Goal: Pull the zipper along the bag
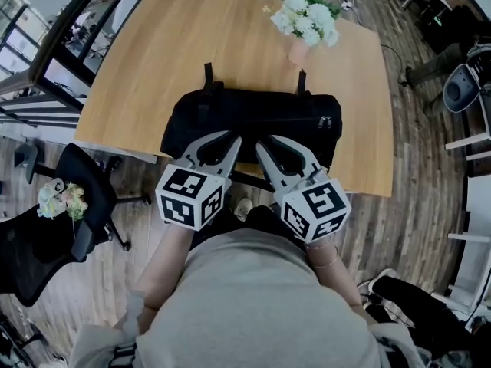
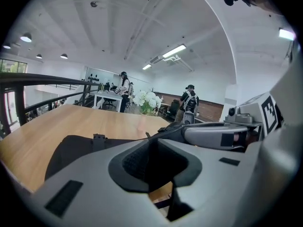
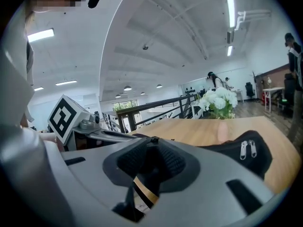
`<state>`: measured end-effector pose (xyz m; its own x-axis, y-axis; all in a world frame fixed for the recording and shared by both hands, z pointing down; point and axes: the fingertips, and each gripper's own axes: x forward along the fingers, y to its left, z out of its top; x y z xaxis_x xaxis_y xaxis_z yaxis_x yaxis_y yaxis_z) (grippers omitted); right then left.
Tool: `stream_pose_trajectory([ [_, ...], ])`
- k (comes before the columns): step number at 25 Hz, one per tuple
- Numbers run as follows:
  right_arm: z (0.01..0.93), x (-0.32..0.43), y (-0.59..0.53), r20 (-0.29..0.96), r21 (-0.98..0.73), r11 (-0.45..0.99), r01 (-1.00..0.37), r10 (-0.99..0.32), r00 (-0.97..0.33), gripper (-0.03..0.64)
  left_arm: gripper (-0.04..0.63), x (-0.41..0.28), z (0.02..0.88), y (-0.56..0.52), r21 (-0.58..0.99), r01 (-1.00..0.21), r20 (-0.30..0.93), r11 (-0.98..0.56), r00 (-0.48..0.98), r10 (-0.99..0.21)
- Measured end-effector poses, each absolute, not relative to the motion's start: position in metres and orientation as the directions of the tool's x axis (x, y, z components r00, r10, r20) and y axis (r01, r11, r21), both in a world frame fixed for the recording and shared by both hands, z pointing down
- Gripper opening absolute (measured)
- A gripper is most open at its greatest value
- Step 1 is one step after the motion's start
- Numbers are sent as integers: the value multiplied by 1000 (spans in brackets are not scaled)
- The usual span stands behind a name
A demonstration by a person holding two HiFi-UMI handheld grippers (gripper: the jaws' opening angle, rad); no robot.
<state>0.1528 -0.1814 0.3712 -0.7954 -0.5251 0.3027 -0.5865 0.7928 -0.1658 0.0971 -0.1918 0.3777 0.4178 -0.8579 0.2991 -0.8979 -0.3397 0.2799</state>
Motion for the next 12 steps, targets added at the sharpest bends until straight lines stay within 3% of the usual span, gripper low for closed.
stream_pose_trajectory([
  [6,375,156,-178,316,-202,785,-586,-514,-798,13,61,104,390,-182,284,-890,321,-356,438,-839],
  [12,382,157,-172,330,-225,785,-577,-495,-803,6,51,111,397,-173,295,-890,346,-347,438,-830],
])
